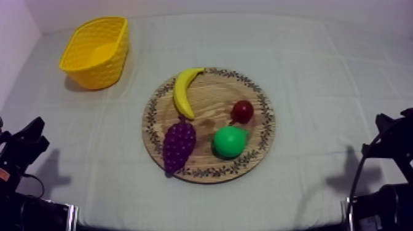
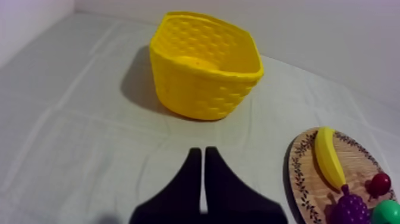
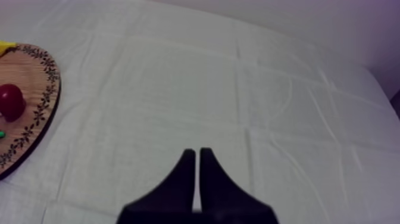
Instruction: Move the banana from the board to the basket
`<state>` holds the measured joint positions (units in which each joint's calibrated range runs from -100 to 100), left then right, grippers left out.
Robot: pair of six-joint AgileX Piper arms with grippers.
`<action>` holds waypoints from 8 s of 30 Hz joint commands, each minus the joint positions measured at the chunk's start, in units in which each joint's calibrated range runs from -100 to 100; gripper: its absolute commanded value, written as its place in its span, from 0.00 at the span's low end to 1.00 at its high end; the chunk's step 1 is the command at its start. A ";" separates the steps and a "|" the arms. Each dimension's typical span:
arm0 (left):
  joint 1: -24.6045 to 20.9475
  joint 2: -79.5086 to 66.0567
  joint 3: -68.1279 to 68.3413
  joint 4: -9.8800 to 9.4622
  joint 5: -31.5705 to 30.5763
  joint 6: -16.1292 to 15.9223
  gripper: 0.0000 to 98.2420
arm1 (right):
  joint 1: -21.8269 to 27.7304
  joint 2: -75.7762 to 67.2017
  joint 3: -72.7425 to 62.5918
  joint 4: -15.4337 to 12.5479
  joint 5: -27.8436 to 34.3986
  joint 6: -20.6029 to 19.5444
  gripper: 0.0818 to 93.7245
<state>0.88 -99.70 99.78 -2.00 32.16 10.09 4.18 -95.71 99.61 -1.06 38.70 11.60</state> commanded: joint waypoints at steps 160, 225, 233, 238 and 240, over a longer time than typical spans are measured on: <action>29.29 96.74 -69.14 -3.44 12.17 15.90 0.21 | 0.03 -0.05 0.05 0.01 0.01 0.00 0.00; 24.98 142.97 -109.45 2.05 44.96 9.88 0.31 | 0.03 -0.05 0.05 0.01 0.01 0.00 0.00; 25.09 139.16 -110.34 -0.78 48.65 9.72 0.29 | 0.03 -0.05 0.05 0.01 0.01 0.00 0.00; 23.73 132.37 -115.71 -3.89 55.10 9.59 0.28 | 0.03 -0.05 0.05 0.01 0.01 0.00 0.00; 22.52 129.67 -118.32 -5.05 57.73 9.33 0.28 | 0.03 -0.05 0.05 0.01 0.01 0.00 0.00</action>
<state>24.17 32.70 -16.39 -6.32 87.80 19.54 4.18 -95.71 99.61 -1.06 38.70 11.59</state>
